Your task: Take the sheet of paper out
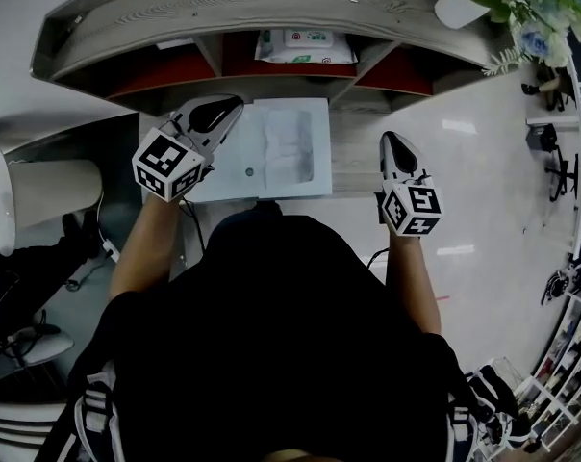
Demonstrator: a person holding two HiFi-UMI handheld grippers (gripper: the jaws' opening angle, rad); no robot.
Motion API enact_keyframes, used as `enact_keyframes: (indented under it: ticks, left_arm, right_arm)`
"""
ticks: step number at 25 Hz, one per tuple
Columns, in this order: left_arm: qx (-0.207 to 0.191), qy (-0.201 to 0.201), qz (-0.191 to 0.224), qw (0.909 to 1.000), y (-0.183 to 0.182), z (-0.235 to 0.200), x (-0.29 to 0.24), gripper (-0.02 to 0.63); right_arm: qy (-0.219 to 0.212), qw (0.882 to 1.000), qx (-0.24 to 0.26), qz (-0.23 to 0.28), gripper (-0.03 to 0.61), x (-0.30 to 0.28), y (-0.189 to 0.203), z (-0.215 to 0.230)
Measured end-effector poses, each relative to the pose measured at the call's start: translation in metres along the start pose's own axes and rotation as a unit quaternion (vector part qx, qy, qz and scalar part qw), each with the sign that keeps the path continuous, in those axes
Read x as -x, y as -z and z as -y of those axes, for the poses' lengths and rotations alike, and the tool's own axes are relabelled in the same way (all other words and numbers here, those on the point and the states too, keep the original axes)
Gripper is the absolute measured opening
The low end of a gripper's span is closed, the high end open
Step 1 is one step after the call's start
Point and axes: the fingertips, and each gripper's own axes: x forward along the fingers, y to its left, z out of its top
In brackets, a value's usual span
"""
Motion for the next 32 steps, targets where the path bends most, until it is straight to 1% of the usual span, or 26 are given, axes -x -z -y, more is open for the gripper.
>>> enact_keyframes:
  ticks: [5, 8, 12, 25, 32]
  left_arm:
    - [0.007, 0.009, 0.005, 0.9999, 0.002, -0.018, 0.0, 0.031]
    - [0.008, 0.016, 0.001, 0.9998, 0.007, -0.025, -0.001, 0.031]
    - [0.012, 0.018, 0.001, 0.9998, 0.01, -0.034, 0.001, 0.031]
    - [0.021, 0.004, -0.006, 0.9998, 0.023, -0.063, 0.02, 0.031]
    - [0.025, -0.008, -0.007, 0.9996, 0.026, -0.062, 0.03, 0.031]
  right_arm:
    - [-0.003, 1.0, 0.006, -0.006, 0.017, -0.021, -0.009, -0.013]
    - [-0.007, 1.0, 0.009, -0.008, 0.017, -0.032, -0.014, -0.021]
    - [-0.012, 1.0, 0.011, -0.011, 0.017, -0.046, -0.017, -0.03]
    - [-0.039, 0.999, 0.028, -0.017, 0.017, -0.081, -0.03, -0.059]
    - [-0.05, 0.998, 0.032, -0.016, 0.017, -0.082, -0.03, -0.066]
